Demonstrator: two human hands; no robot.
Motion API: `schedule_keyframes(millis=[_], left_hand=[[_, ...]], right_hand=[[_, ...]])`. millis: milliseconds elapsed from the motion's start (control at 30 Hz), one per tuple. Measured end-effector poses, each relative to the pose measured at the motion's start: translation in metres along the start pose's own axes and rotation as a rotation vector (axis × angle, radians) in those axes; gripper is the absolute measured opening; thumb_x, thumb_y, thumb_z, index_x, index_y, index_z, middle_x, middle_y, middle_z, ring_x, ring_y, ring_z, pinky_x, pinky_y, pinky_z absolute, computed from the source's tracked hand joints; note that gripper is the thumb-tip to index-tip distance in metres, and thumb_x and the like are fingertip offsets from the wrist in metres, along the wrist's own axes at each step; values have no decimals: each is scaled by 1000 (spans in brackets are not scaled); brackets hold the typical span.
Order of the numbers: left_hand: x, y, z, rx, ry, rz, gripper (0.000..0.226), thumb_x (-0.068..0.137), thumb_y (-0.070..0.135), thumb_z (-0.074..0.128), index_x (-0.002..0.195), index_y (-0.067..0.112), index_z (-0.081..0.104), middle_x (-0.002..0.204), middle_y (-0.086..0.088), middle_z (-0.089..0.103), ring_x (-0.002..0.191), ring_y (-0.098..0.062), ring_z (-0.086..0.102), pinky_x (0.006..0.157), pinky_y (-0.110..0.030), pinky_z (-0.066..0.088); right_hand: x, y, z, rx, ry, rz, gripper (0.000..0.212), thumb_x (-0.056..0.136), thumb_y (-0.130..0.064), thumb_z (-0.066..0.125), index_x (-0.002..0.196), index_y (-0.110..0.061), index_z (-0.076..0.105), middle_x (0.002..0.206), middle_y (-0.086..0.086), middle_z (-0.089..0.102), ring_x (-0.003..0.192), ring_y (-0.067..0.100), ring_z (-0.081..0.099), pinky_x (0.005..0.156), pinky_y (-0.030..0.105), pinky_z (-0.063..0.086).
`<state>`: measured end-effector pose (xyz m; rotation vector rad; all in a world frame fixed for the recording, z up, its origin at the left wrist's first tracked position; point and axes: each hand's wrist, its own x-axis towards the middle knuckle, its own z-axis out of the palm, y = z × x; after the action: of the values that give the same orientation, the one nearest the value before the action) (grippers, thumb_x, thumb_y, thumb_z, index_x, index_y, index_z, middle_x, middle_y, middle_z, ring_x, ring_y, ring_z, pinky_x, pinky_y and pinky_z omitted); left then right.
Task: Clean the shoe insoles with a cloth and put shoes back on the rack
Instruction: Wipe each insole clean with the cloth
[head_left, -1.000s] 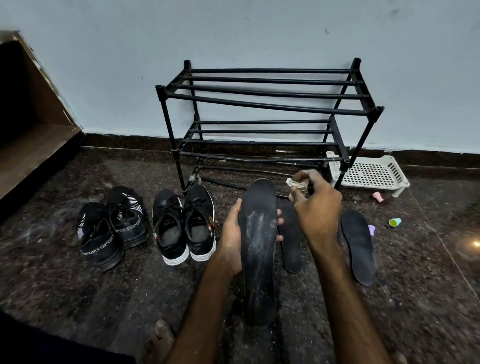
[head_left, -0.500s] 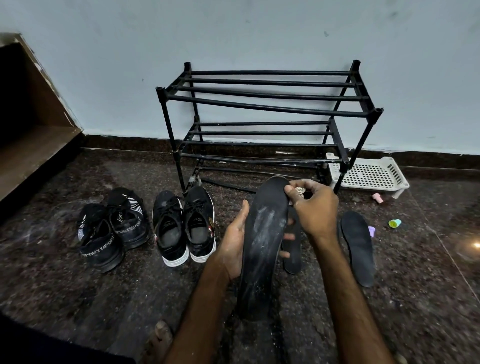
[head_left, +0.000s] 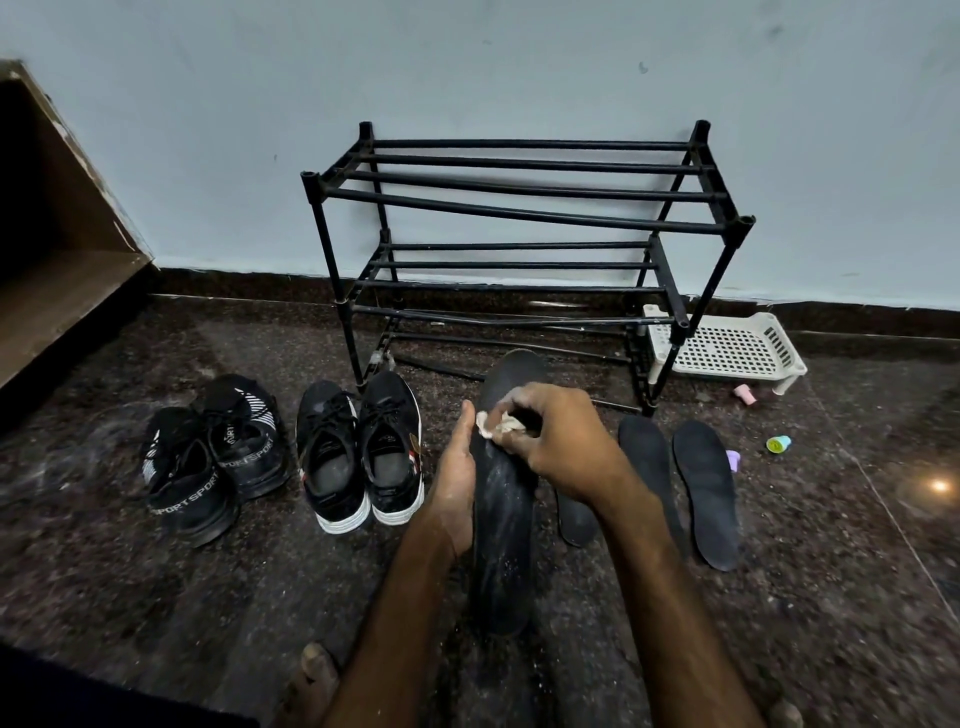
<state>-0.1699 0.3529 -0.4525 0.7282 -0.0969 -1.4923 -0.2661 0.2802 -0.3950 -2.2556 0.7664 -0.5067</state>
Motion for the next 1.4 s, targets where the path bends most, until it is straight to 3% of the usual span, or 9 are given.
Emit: schedule_keyframes(millis=[100, 200, 367, 533, 733, 900, 1067, 1267, 1400], left_hand=[[0, -1, -2, 63, -27, -9, 68, 88, 65, 42, 116, 10, 71, 109, -15, 70, 95, -28, 67, 73, -39, 55], [0, -3, 3, 74, -27, -31, 66, 94, 63, 38, 119, 10, 69, 115, -16, 69, 101, -28, 68, 80, -41, 56], [2, 5, -2, -36, -17, 3, 65, 95, 61, 39, 112, 7, 71, 104, -16, 72, 94, -27, 71, 81, -36, 58], [2, 1, 3, 71, 1, -47, 65, 95, 62, 40, 115, 9, 72, 111, -15, 70, 102, -26, 67, 94, -40, 49], [2, 8, -1, 13, -13, -4, 62, 96, 59, 40, 99, 10, 78, 99, -14, 73, 92, -25, 69, 82, -37, 53], [-1, 8, 12, 86, -17, -34, 64, 98, 59, 34, 106, 10, 75, 107, -14, 71, 95, -25, 69, 81, -38, 56], [-5, 12, 8, -28, 11, 29, 60, 96, 57, 40, 110, 7, 69, 102, -15, 70, 93, -25, 67, 88, -37, 52], [-9, 9, 19, 94, 15, -46, 69, 93, 66, 37, 120, 11, 67, 107, -16, 71, 92, -31, 70, 79, -49, 57], [-6, 14, 18, -12, 89, 73, 65, 97, 57, 36, 129, 5, 58, 99, -14, 70, 91, -24, 67, 89, -36, 50]], right_hand=[[3, 10, -1, -118, 116, 73, 15, 82, -8, 71, 87, -22, 69, 90, -3, 66, 82, 13, 63, 77, 38, 55], [4, 4, 3, -161, 372, 55, 18, 82, -5, 69, 96, -17, 70, 98, -3, 64, 89, 16, 61, 85, 32, 52], [7, -11, 7, -161, 58, 54, 17, 79, -7, 75, 86, -22, 71, 94, -4, 61, 88, 12, 59, 81, 24, 49], [2, -3, 0, -207, 372, 144, 18, 82, -3, 68, 91, -19, 69, 98, -2, 62, 87, 15, 60, 81, 27, 51], [7, -17, 3, -196, 120, 104, 15, 81, -5, 72, 86, -19, 70, 93, -4, 60, 82, 12, 58, 76, 25, 49], [4, -10, -1, -245, 425, 88, 17, 83, 0, 65, 94, -13, 68, 97, 0, 60, 85, 16, 58, 74, 26, 47], [11, -22, -1, -259, 84, 18, 14, 82, -5, 68, 88, -18, 68, 92, -3, 58, 87, 18, 59, 74, 28, 46], [5, -18, -8, -378, 384, 84, 14, 87, -4, 62, 99, -10, 65, 101, 5, 58, 91, 26, 57, 70, 28, 38], [9, -19, -2, -244, 28, 21, 14, 83, -7, 70, 93, -16, 70, 98, -1, 59, 90, 18, 58, 81, 29, 48]])
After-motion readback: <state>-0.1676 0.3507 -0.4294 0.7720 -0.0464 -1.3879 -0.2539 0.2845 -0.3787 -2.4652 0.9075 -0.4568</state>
